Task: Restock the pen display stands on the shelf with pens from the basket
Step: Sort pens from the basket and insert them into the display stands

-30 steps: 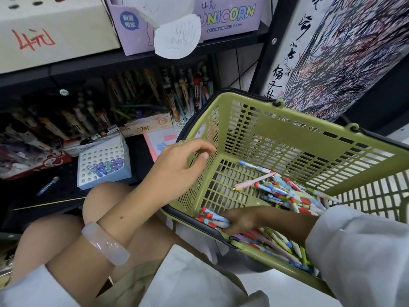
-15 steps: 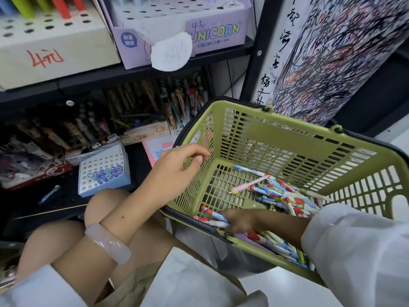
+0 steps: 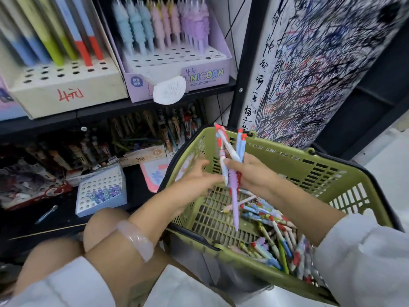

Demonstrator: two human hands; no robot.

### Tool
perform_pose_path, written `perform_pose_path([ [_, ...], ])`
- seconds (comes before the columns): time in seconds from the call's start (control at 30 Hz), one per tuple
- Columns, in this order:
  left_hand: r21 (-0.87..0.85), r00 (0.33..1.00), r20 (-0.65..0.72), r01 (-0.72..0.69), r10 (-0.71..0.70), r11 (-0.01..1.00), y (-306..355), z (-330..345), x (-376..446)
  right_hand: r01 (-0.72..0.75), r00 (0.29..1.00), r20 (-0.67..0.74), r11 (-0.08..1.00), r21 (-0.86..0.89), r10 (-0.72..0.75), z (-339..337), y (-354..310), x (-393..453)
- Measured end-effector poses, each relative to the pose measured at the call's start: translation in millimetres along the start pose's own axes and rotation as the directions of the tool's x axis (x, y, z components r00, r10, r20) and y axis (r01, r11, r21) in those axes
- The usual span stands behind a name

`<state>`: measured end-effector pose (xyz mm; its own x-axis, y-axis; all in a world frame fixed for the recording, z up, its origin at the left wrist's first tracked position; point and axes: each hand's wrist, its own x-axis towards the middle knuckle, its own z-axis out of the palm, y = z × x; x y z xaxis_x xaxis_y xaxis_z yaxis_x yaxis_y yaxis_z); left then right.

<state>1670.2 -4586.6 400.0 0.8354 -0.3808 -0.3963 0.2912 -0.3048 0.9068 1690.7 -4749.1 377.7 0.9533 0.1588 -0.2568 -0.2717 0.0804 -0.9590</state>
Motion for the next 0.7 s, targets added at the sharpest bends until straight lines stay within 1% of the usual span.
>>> perform_pose_path([
  [0.03,-0.101,0.997,0.069,0.043,-0.036,0.994,5,6,0,0.041,0.999,0.008,0.999,0.020,-0.041,7,-8,-3],
  [0.07,-0.176,0.993,0.111,0.049,-0.030,0.983,10,12,0,0.074,0.997,0.015,0.997,0.031,-0.075,14,-14,-7],
  [0.1,-0.183,0.994,0.109,0.021,-0.001,0.983,14,16,0,0.103,0.995,0.012,0.995,0.018,-0.103,21,-17,-10],
  [0.2,-0.054,0.998,-0.003,-0.060,0.060,0.997,19,22,3,0.129,0.991,-0.040,0.992,0.003,-0.129,37,-22,-14],
  [0.27,-0.035,0.992,-0.045,-0.119,0.117,0.992,18,21,4,0.136,0.987,-0.090,0.990,0.029,-0.133,42,-24,-16],
  [0.33,-0.068,0.980,-0.074,-0.190,0.185,0.979,16,20,2,0.155,0.982,-0.117,0.987,0.036,-0.150,45,-27,-17],
  [0.43,-0.152,0.964,-0.055,-0.267,0.262,0.952,15,19,0,0.191,0.970,-0.141,0.979,-0.066,-0.198,49,-31,-20],
  [0.5,-0.186,0.955,-0.069,-0.295,0.287,0.937,15,16,0,0.221,0.961,-0.146,0.968,-0.118,-0.237,50,-36,-21],
  [0.57,-0.192,0.944,-0.116,-0.327,0.310,0.925,18,10,-1,0.247,0.956,-0.129,0.961,-0.127,-0.263,54,-46,-21],
  [0.67,-0.190,0.922,-0.151,-0.382,0.358,0.904,23,-1,-5,0.277,0.958,-0.058,0.958,-0.068,-0.281,61,-55,-21],
  [0.7,-0.194,0.919,-0.164,-0.387,0.359,0.901,26,-5,-8,0.292,0.954,-0.050,0.953,-0.079,-0.296,65,-58,-20],
])
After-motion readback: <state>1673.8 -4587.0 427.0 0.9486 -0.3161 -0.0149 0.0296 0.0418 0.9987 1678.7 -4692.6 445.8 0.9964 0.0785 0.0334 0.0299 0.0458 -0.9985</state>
